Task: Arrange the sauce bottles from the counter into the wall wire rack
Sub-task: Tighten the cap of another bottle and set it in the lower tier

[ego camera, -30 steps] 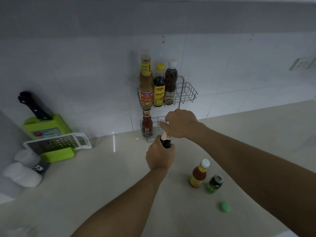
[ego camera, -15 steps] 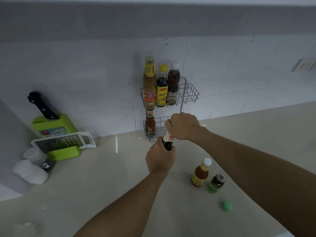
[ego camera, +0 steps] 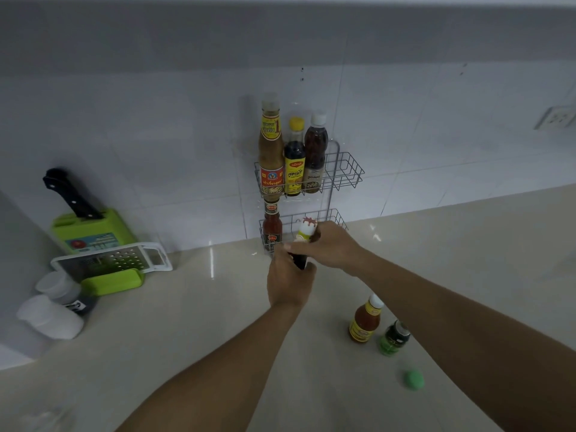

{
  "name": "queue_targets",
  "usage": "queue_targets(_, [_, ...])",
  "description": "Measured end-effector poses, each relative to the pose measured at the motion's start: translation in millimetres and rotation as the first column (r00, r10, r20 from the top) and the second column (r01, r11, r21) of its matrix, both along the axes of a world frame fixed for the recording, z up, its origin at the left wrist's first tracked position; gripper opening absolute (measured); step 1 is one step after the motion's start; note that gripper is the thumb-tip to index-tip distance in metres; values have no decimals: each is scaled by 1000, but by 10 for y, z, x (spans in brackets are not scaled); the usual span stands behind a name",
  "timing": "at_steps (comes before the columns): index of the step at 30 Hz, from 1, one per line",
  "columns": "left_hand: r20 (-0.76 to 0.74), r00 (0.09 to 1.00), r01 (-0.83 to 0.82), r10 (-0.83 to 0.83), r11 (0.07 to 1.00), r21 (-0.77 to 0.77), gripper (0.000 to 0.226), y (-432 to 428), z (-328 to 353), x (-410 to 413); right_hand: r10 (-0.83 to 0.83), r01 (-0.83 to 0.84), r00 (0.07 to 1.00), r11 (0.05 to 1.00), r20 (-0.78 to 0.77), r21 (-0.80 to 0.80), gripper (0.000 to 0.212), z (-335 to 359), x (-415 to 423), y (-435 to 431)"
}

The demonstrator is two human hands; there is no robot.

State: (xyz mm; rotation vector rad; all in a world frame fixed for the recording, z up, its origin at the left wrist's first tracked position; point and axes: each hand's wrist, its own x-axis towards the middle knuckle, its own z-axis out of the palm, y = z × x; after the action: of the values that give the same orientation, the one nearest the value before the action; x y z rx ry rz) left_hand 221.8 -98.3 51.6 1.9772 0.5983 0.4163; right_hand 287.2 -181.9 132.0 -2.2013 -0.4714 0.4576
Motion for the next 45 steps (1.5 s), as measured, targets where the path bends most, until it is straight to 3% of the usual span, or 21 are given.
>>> queue_targets(5, [64, 995, 77, -75, 996, -40, 44, 106, -380, 283, -81, 83, 996, 989, -24, 121, 33, -327, 128, 61])
queue_targets(7, [8, 994, 108, -108, 994, -30, 47, 113, -417, 351, -63, 59, 997, 993, 35, 102, 28, -359, 185, 66])
queue_targets(10, [-72, 980, 177, -188, 975, -138, 47, 224, -562, 558, -14, 3, 988, 997, 154, 75, 20, -338, 326, 88])
queue_targets(13, [-126, 964, 203, -235, 953, -225, 65, 405, -514, 640, -75, 45, 968, 991, 239, 126, 21, -303, 508, 118])
queue_targets(16, [-193, 961, 158, -200, 964, -212, 87, 589, -514, 734, -107, 56, 937, 985, 333, 161, 19, -324, 693, 168])
queue_targets(19, [-252, 954, 107, -161, 971, -214, 90, 804, -823, 983, -66, 0, 923, 985, 380, 170, 23, -413, 838, 238])
queue_targets(24, [-275, 951, 71, -139, 967, -243, 107, 914, -770, 1069, 7, -57, 933, 990, 360, 130, 19, -668, 1047, 396])
queue_targets(29, [-307, 936, 67, -174, 942, -330, 93, 918, -598, 1023, 9, -44, 958, 992, 286, 116, 29, -907, 1174, 572])
queue_targets(32, [-310, 926, 91, -214, 926, -367, 72, 923, -545, 1013, 1, -15, 974, 998, 226, 60, 32, -966, 1275, 657])
queue_targets(45, [-323, 916, 133, -237, 941, -312, 82, 985, -619, 1034, 29, -25, 999, 997, 46, -71, 36, -1036, 1392, 757])
